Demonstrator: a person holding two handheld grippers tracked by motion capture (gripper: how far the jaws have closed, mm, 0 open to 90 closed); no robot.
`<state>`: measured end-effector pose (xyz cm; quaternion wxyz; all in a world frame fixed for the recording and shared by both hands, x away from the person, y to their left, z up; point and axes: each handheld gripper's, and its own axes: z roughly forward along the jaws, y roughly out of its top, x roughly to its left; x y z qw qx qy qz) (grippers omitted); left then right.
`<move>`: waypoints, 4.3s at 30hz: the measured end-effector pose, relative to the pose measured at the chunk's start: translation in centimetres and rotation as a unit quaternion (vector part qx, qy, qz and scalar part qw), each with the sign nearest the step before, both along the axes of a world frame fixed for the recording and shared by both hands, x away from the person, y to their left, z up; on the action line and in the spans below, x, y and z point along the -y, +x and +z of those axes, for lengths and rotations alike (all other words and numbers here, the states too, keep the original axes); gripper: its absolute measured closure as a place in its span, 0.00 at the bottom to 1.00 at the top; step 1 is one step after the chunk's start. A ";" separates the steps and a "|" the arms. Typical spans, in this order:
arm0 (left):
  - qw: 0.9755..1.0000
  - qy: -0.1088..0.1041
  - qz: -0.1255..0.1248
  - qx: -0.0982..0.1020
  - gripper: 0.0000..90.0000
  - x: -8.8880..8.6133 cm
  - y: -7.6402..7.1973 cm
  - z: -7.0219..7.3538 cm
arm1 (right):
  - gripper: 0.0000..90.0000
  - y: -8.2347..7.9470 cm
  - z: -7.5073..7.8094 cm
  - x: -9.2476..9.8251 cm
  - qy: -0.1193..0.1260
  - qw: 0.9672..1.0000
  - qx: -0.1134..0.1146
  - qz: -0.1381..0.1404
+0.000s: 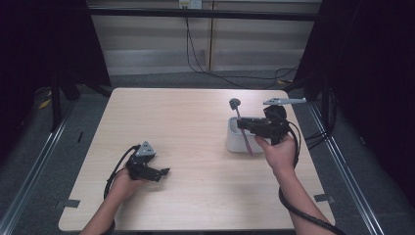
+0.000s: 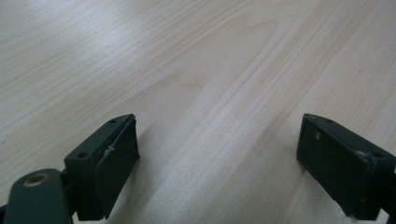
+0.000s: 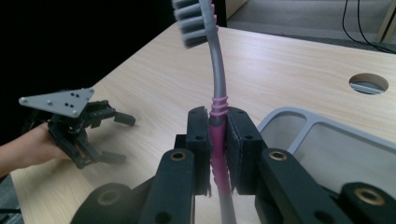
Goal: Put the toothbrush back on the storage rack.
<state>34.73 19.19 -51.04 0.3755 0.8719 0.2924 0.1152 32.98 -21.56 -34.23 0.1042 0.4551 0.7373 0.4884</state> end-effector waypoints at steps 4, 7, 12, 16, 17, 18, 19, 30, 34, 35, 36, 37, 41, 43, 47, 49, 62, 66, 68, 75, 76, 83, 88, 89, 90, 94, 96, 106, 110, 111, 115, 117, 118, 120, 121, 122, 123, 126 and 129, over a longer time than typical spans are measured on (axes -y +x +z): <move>1.000 -0.001 0.001 0.000 0.14 0.0 0.0 0.0 | 0.89 0.2 0.3 0.6 0.006 1.000 0.006 -0.009; 1.000 0.000 0.001 0.000 0.14 0.0 0.0 0.0 | 0.89 0.3 0.5 1.1 0.015 1.000 0.012 -0.015; 1.000 0.000 0.001 0.000 0.14 0.0 0.0 0.0 | 0.89 0.7 0.9 1.6 0.022 0.999 0.020 -0.022; 1.000 0.000 0.001 0.000 0.14 0.0 0.0 0.0 | 0.89 0.8 1.1 1.7 0.026 0.999 0.023 -0.030; 1.000 0.000 0.001 0.000 0.14 0.0 0.0 0.0 | 0.89 0.9 1.1 1.7 0.026 0.999 0.025 -0.030; 1.000 0.000 0.001 0.000 0.14 0.0 0.0 0.0 | 0.89 1.0 1.1 1.7 0.028 0.999 0.026 -0.031; 1.000 0.000 0.001 0.000 0.14 0.0 0.0 0.0 | 0.89 1.0 1.2 1.7 0.029 0.999 0.028 -0.032; 1.000 0.000 0.001 0.000 0.14 0.0 0.0 0.0 | 0.89 1.5 1.7 1.5 0.036 0.998 0.045 -0.038; 1.000 0.000 0.001 0.000 0.14 0.0 0.0 0.0 | 0.89 1.8 1.7 1.3 0.036 0.997 0.049 -0.039; 1.000 -0.001 0.001 0.000 0.14 0.0 0.0 0.0 | 0.89 1.9 1.7 1.3 0.035 0.997 0.050 -0.041; 1.000 0.000 0.001 0.000 0.14 0.0 0.0 0.0 | 0.89 2.0 1.6 1.3 0.036 0.997 0.049 -0.041; 1.000 -0.001 0.001 0.000 0.14 0.0 0.0 0.0 | 0.89 2.1 1.6 1.3 0.038 0.997 0.049 -0.043; 1.000 -0.001 0.001 0.000 0.14 0.0 0.0 0.0 | 0.89 2.3 1.5 1.5 0.038 0.997 0.052 -0.047; 1.000 0.000 0.001 0.000 0.14 0.0 0.0 0.0 | 0.89 2.4 1.5 1.6 0.037 0.997 0.054 -0.050; 1.000 -0.001 0.001 0.000 0.14 0.0 0.0 0.0 | 0.89 2.5 1.4 2.1 0.039 0.996 0.057 -0.058; 1.000 0.000 0.001 -0.001 0.14 0.0 0.0 0.0 | 0.89 2.7 1.3 2.4 0.040 0.996 0.059 -0.061; 1.000 -0.001 0.001 0.000 0.14 0.0 0.0 0.0 | 0.89 3.1 0.9 3.8 0.037 0.994 0.068 -0.076; 1.000 0.000 0.001 0.000 0.14 0.0 0.0 0.0 | 0.89 3.1 0.9 4.2 0.034 0.993 0.072 -0.086; 1.000 -0.001 0.001 0.000 0.14 0.0 0.0 0.0 | 0.89 3.2 0.8 4.3 0.032 0.993 0.073 -0.089; 1.000 -0.001 0.002 0.000 0.14 0.0 0.0 0.0 | 0.89 3.3 0.6 5.0 0.030 0.992 0.070 -0.096; 1.000 0.000 0.003 0.000 0.14 0.0 0.0 0.0 | 0.89 3.4 0.6 5.2 0.028 0.992 0.071 -0.099; 1.000 -0.001 0.002 0.000 0.14 0.0 0.0 0.0 | 0.89 3.7 0.2 5.8 0.024 0.991 0.071 -0.110; 1.000 0.000 0.003 -0.001 0.14 0.0 0.0 0.0 | 0.89 4.0 0.0 6.0 0.020 0.990 0.072 -0.116; 1.000 -0.001 0.002 0.000 0.14 0.0 0.0 0.0 | 0.89 4.1 -0.1 6.0 0.021 0.990 0.071 -0.118; 1.000 0.000 0.002 0.000 0.14 0.0 0.0 0.0 | 0.89 4.2 -0.1 6.1 0.020 0.990 0.071 -0.120; 1.000 0.000 0.002 -0.001 0.14 0.0 0.0 0.0 | 0.89 4.2 -0.2 6.0 0.015 0.990 0.073 -0.120; 1.000 0.000 0.002 -0.001 0.14 0.0 -0.1 0.0 | 0.89 4.2 -0.2 6.1 0.015 0.990 0.073 -0.121; 1.000 0.001 0.002 0.000 0.14 0.0 0.0 0.0 | 0.89 4.4 -0.4 6.7 0.011 0.988 0.073 -0.136; 1.000 0.001 0.002 0.001 0.14 0.0 0.0 0.0 | 0.89 4.4 -0.6 6.9 0.010 0.988 0.072 -0.138; 1.000 0.001 0.002 0.001 0.14 0.0 0.0 0.0 | 0.89 4.5 -0.7 6.9 0.009 0.988 0.071 -0.138; 1.000 0.001 0.002 0.001 0.14 0.0 -0.1 0.0 | 0.89 4.4 -0.8 7.0 0.007 0.988 0.072 -0.140; 1.000 0.001 0.002 0.001 0.14 0.0 0.0 0.0 | 0.89 4.4 -1.0 7.1 0.010 0.987 0.073 -0.141; 1.000 0.001 0.002 0.001 0.14 0.0 0.0 0.0 | 0.89 4.5 -1.0 7.1 0.009 0.987 0.074 -0.142; 1.000 0.001 0.003 0.000 0.14 0.0 -0.1 0.0 | 0.89 4.5 -1.2 7.1 0.009 0.987 0.074 -0.142; 1.000 0.001 0.002 0.001 0.14 0.0 -0.1 0.0 | 0.89 4.5 -1.2 7.1 0.010 0.987 0.075 -0.143; 1.000 0.001 0.003 0.000 0.14 0.0 -0.1 0.0 | 0.89 4.5 -1.3 7.1 0.011 0.987 0.073 -0.143; 1.000 0.001 0.003 0.001 0.14 0.0 -0.1 0.0 | 0.89 4.6 -1.4 7.1 0.010 0.987 0.074 -0.142; 1.000 0.001 0.003 0.001 0.14 0.0 -0.1 0.0 | 0.89 4.6 -1.5 7.1 0.009 0.987 0.076 -0.143; 1.000 0.001 0.003 0.001 0.14 0.0 -0.1 0.0 | 0.89 4.6 -1.6 7.1 0.010 0.986 0.075 -0.145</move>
